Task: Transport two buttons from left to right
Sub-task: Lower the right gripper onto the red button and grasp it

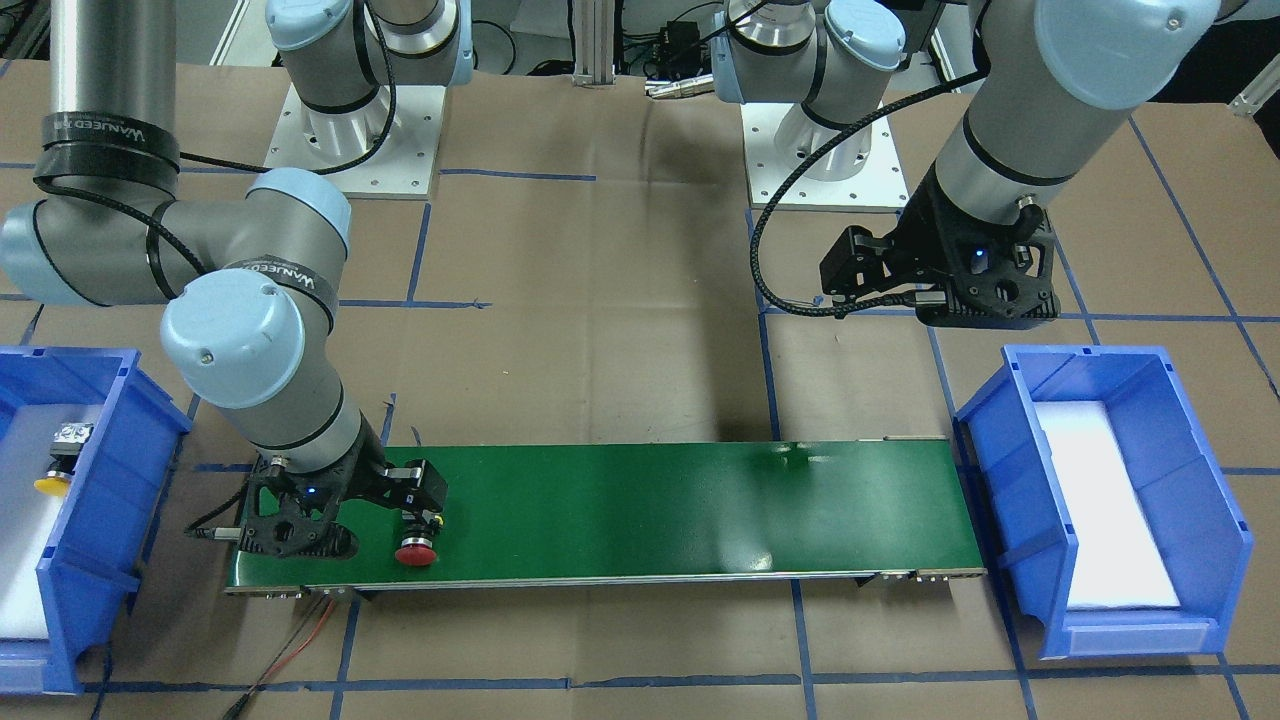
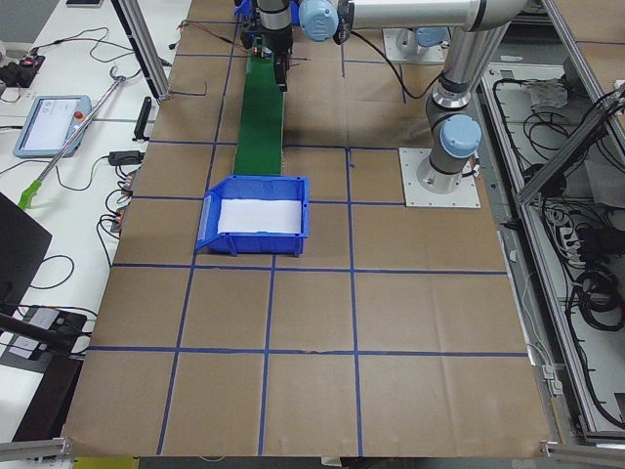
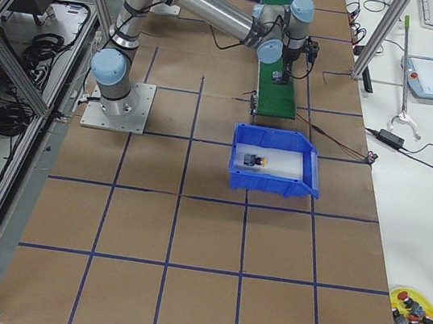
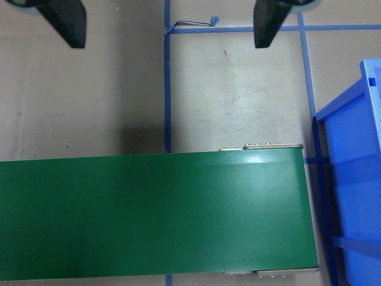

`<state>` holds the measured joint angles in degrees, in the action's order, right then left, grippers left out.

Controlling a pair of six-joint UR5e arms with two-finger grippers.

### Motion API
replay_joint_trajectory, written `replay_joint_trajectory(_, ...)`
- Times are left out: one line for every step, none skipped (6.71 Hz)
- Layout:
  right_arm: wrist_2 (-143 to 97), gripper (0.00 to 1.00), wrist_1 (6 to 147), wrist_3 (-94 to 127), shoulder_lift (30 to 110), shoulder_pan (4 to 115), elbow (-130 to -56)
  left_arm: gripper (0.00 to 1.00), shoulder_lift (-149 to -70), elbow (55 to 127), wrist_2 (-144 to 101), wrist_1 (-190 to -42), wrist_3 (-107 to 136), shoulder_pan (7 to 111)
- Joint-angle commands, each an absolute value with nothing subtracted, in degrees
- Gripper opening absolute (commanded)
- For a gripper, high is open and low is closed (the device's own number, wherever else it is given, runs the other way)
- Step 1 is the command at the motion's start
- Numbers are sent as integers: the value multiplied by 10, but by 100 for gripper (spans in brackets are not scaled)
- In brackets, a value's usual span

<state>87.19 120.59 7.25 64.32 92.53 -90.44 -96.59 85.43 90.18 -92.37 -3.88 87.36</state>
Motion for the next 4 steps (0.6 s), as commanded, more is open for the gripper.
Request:
replay_joint_trajectory(872,100,1208,73,623,925,-904,100,-966,854,902,-924,-39,874)
replay_joint_trajectory(871,100,1208,72,619,925,-904,100,-966,854,902,-924,-39,874)
replay_joint_trajectory(872,97,1208,69,613,925,-904,100,-966,854,902,-924,-39,874)
replay_joint_trajectory(875,75,1207,64,608,925,-904,100,-966,854,902,-924,-39,874)
